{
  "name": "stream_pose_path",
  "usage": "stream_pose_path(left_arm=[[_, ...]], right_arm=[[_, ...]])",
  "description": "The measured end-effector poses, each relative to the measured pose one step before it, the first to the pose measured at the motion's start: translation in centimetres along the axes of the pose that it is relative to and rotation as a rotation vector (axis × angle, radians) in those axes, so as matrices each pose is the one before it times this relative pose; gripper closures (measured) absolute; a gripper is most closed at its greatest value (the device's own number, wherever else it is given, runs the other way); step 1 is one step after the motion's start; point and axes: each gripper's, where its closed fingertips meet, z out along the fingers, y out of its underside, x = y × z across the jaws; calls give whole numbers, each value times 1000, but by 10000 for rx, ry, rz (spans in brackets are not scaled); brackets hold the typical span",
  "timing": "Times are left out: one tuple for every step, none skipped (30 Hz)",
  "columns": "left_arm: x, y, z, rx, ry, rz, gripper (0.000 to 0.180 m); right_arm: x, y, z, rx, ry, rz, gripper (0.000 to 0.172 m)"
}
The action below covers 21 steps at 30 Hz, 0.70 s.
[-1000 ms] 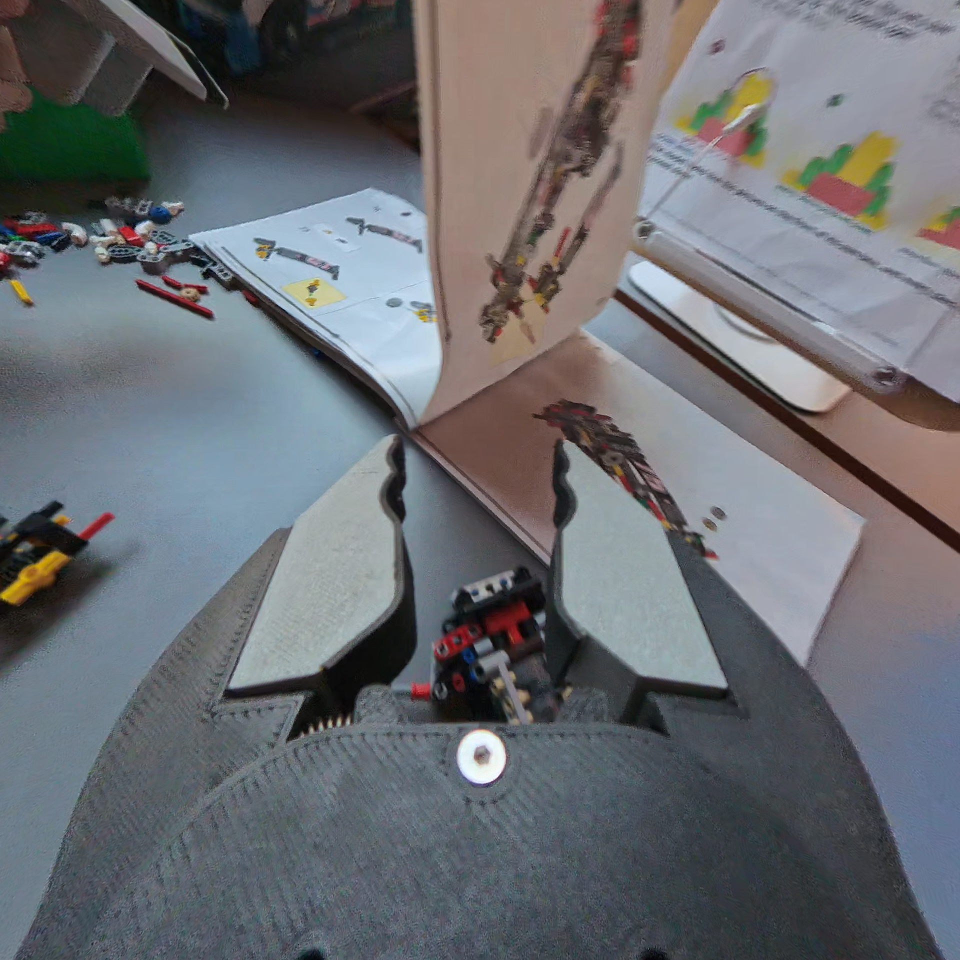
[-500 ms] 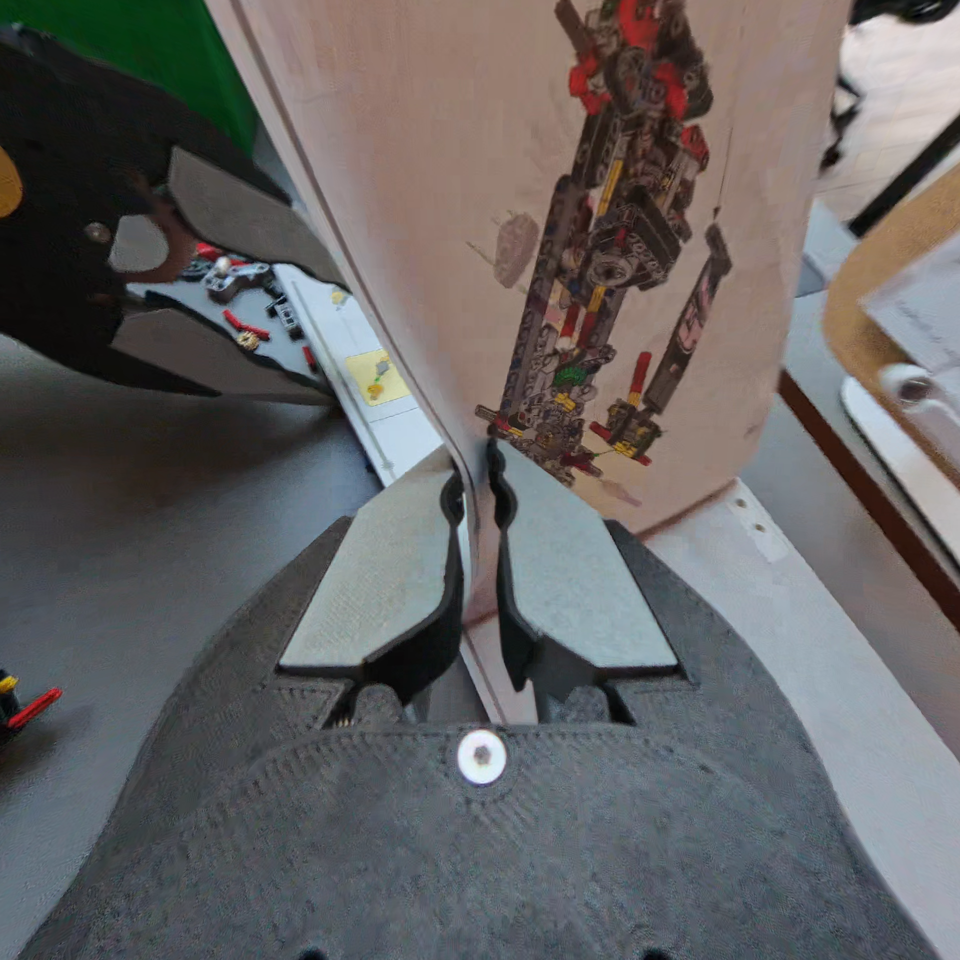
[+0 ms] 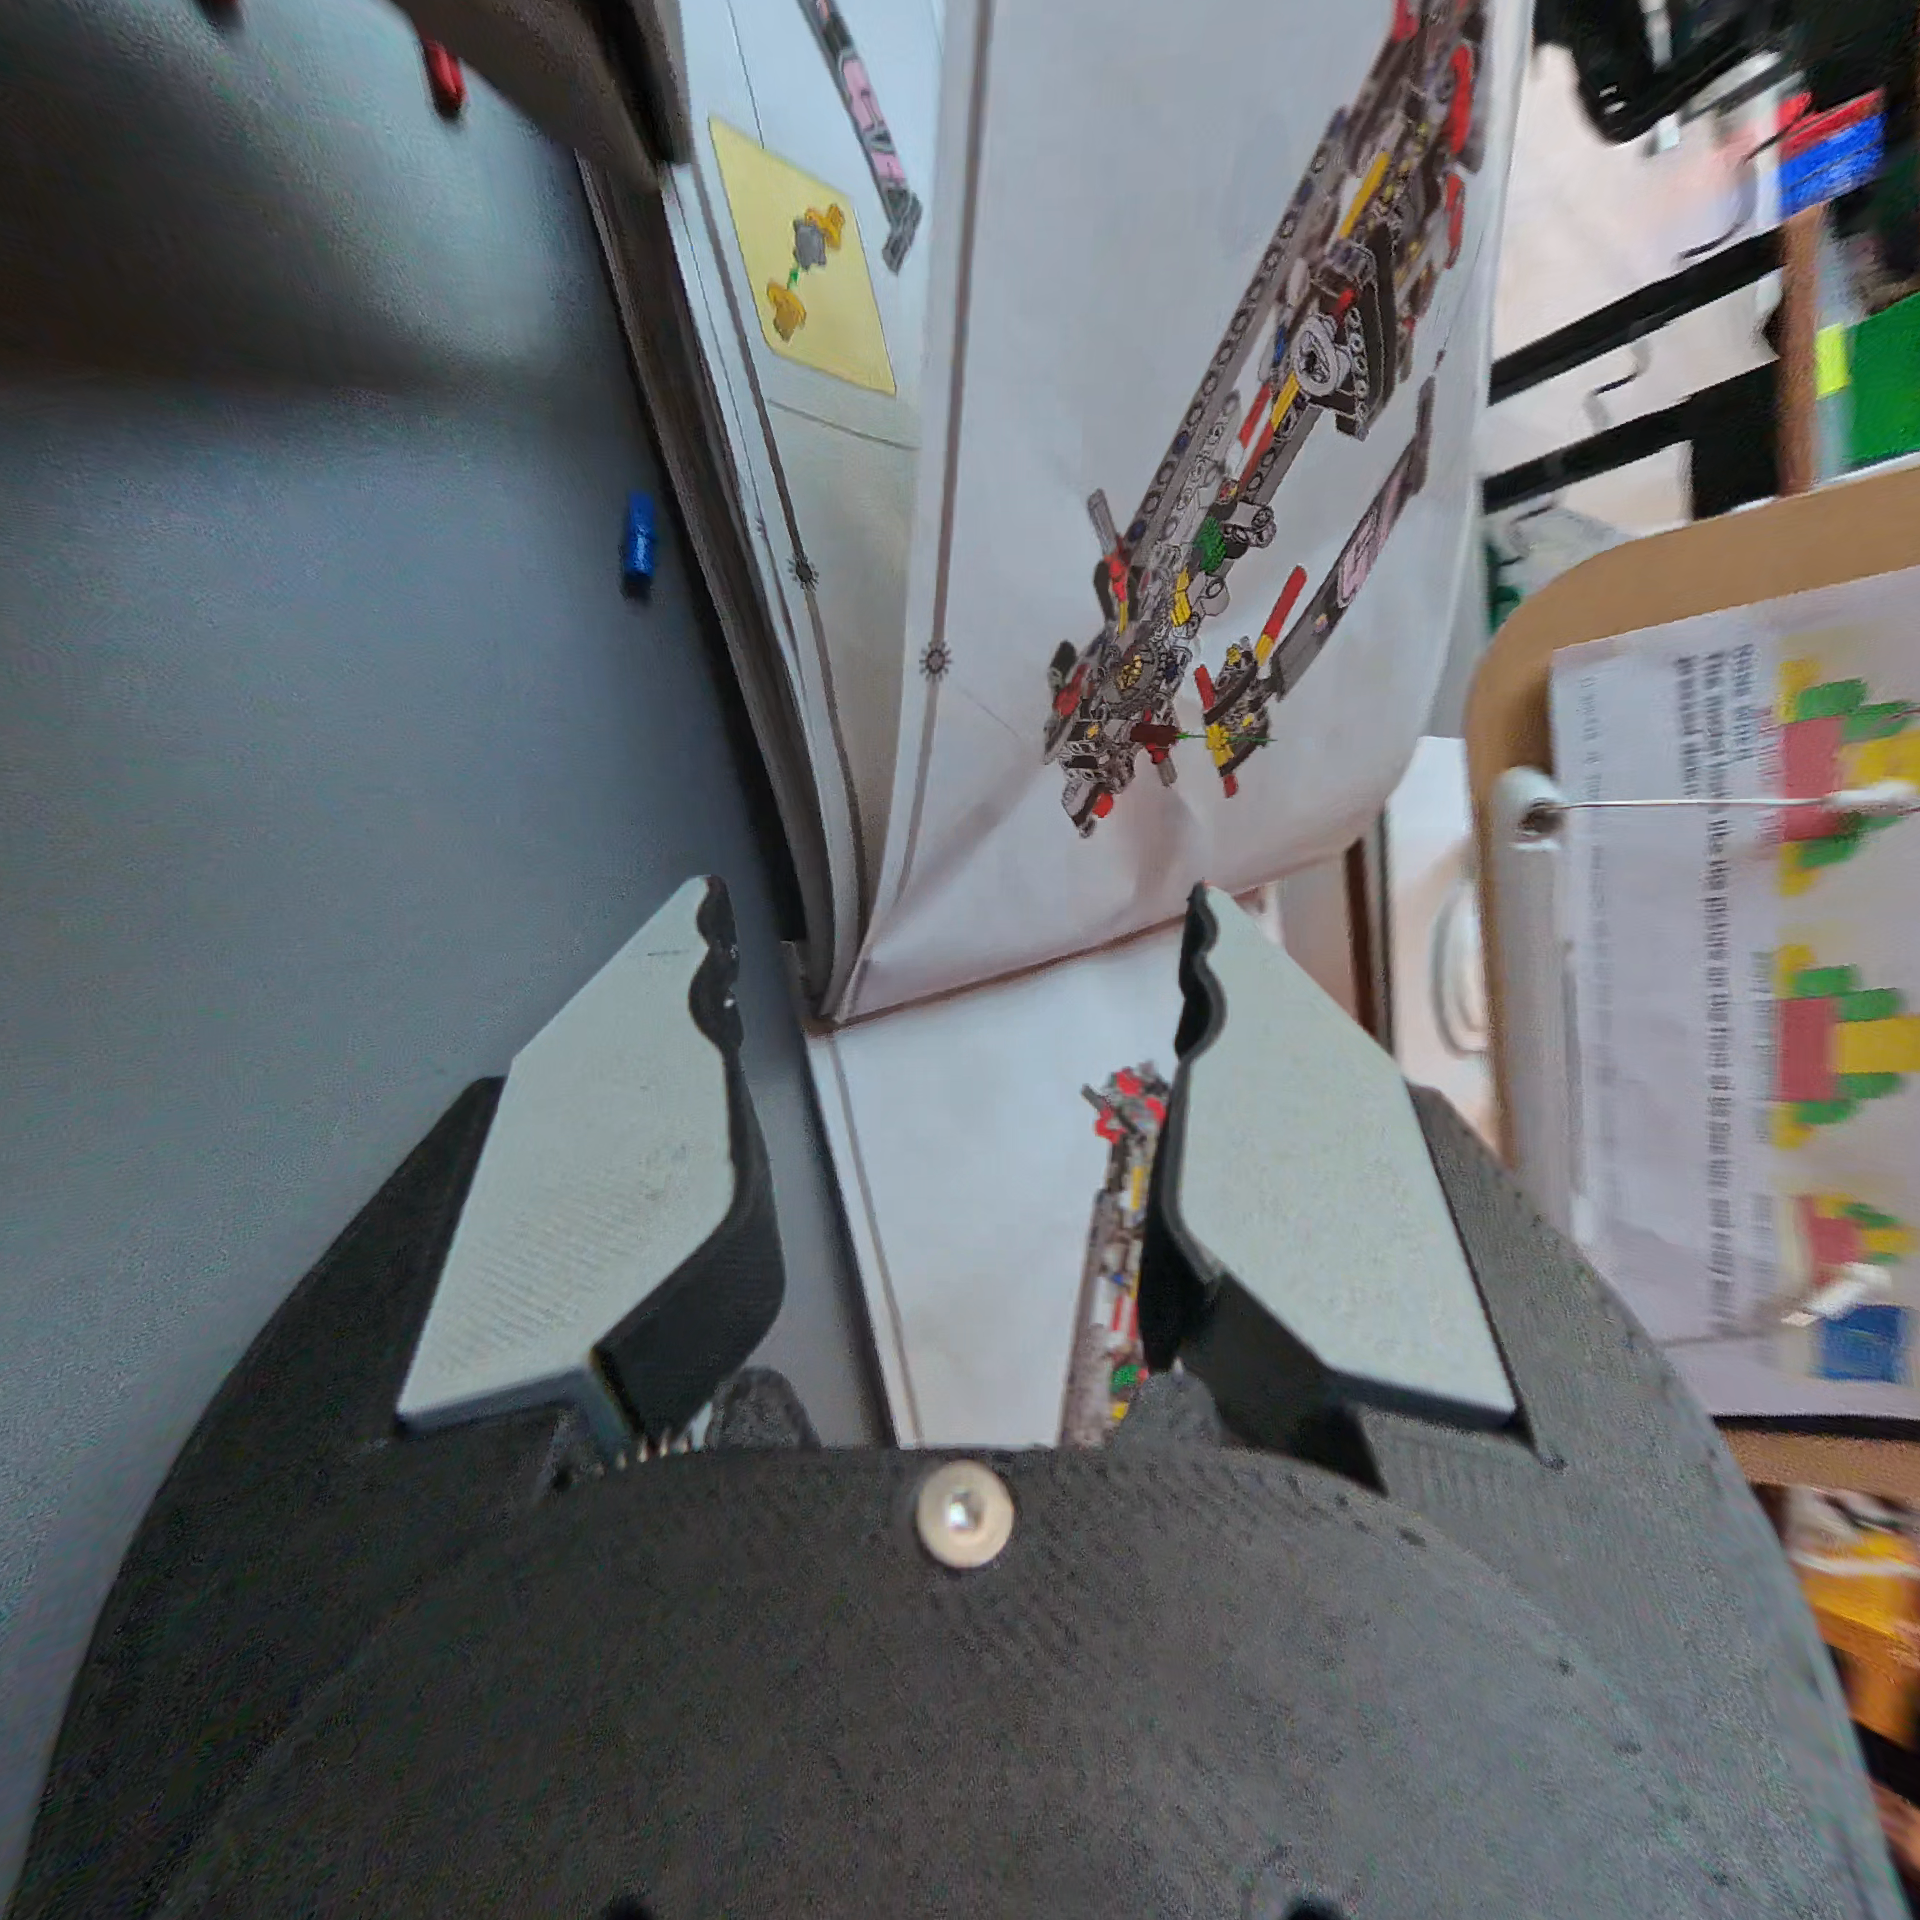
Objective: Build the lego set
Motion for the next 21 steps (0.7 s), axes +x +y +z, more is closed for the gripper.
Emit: stream_pose_path(left_arm=[[3,-4,-152,74,99,-263,180],[-25,-107,-227,137,56,-239,180],[14,-159,-267,164,70,-212,180],[4,-160,-305,163,47,-190,179],[-58,-140,-328,158,6,-169,177],[-135,-65,-354,126,-28,-150,175],[-249,-20,-373,107,-71,-139,175],[-298,-43,-419,123,-91,-131,175],[-366,-85,-478,163,-118,-138,173],[-327,-82,-486,160,-84,-164,172],[-258,-91,-497,149,-36,-181,172],[-248,-81,-494,154,-53,-172,171],[-184,-83,-484,159,-34,-146,172],[-74,-44,-424,122,13,-129,171],[30,11,-336,36,50,-68,171],[40,113,-277,-72,29,63,171],[-53,143,-255,-112,-49,122,171],[-110,41,-255,-65,-87,105,171],[-96,-30,-239,-21,-56,44,172],[-37,9,-174,-46,15,-39,172],[80,126,-100,-112,107,-100,171]], right_arm=[[198,138,336,-197,524,-612,86],[-94,-180,423,-100,255,-441,88],[-256,-385,463,-42,67,-288,91],[-278,-483,449,5,-24,-233,102],[-173,-371,428,-39,-23,-255,111],[-42,-225,373,-108,14,-280,118],[-31,-224,273,-71,-9,-271,122],[-57,-115,215,-100,-36,-222,128],[-151,-57,121,-80,-80,-125,141],[-138,-49,11,-33,-63,-19,155],[66,28,-47,-17,54,145,160],[76,0,-62,58,29,262,161],[95,-7,-72,118,-32,367,162],[181,-53,-112,135,-48,436,162],[267,-61,-150,121,-35,414,163],[353,-74,-188,68,-17,370,164],[440,-121,-230,33,21,326,164],[500,-168,-272,19,40,274,165],[552,-204,-313,8,59,241,166],[596,-209,-303,-5,67,224,166],[533,-158,-264,-38,14,236,167]])
